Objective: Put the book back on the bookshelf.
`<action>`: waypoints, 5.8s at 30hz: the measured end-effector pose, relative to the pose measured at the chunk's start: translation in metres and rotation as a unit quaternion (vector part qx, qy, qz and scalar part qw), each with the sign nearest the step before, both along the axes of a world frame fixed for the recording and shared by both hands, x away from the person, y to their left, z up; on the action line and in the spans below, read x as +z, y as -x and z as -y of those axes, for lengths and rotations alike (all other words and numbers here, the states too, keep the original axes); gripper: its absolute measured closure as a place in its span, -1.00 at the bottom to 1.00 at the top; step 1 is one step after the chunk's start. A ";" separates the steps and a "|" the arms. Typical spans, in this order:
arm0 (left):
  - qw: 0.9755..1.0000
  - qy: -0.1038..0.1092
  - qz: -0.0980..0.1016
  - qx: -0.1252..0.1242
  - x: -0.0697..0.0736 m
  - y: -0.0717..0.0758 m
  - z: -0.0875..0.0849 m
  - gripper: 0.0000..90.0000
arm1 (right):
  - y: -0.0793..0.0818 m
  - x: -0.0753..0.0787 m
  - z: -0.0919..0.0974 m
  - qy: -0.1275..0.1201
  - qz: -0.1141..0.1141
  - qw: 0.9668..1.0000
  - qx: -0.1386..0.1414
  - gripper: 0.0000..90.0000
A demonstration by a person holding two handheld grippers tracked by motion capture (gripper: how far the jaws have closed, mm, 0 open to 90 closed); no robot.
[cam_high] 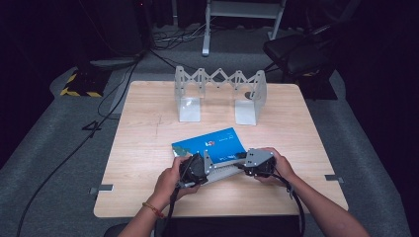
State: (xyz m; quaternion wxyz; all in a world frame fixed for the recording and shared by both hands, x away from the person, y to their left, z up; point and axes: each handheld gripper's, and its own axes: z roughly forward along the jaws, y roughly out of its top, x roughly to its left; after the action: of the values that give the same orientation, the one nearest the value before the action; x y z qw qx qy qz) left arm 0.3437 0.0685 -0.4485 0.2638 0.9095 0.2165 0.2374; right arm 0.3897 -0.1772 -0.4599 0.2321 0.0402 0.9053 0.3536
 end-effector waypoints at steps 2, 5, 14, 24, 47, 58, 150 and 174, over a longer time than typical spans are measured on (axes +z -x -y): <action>1.000 0.004 0.000 -0.013 -0.002 -0.002 -0.005 0.43 | -0.002 -0.002 0.000 -0.015 -0.002 1.000 0.002 0.30; 1.000 0.015 0.001 -0.024 -0.004 -0.003 -0.010 0.44 | -0.009 -0.005 0.007 -0.035 -0.019 0.999 0.018 0.21; 0.998 0.055 -0.017 -0.032 -0.002 -0.010 -0.025 0.44 | -0.024 -0.003 0.020 -0.027 -0.005 0.998 0.051 0.37; 0.999 0.038 -0.029 0.006 0.002 -0.009 0.008 0.11 | -0.008 0.003 0.006 -0.007 0.007 0.999 0.036 0.46; 0.998 0.044 0.044 0.022 -0.004 -0.003 0.005 0.51 | -0.003 0.021 0.003 -0.099 -0.046 0.994 -0.011 -0.01; 0.991 0.119 0.047 0.031 0.006 -0.004 -0.021 0.59 | -0.038 0.006 0.042 -0.102 -0.084 0.988 -0.081 -0.20; 0.982 0.150 0.009 -0.110 0.005 0.008 0.007 0.56 | -0.017 0.093 0.066 -0.270 -0.005 0.962 -0.032 0.19; 0.968 0.242 0.021 -0.063 0.017 0.001 -0.018 0.59 | -0.058 -0.023 0.067 -0.137 -0.155 0.975 -0.082 -0.03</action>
State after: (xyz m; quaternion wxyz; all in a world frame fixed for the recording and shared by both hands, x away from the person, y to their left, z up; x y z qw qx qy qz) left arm 0.3430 0.0862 -0.4313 0.4952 0.8251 0.2041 0.1800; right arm 0.4478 -0.2440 -0.4829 0.1091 0.2003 0.8666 0.4438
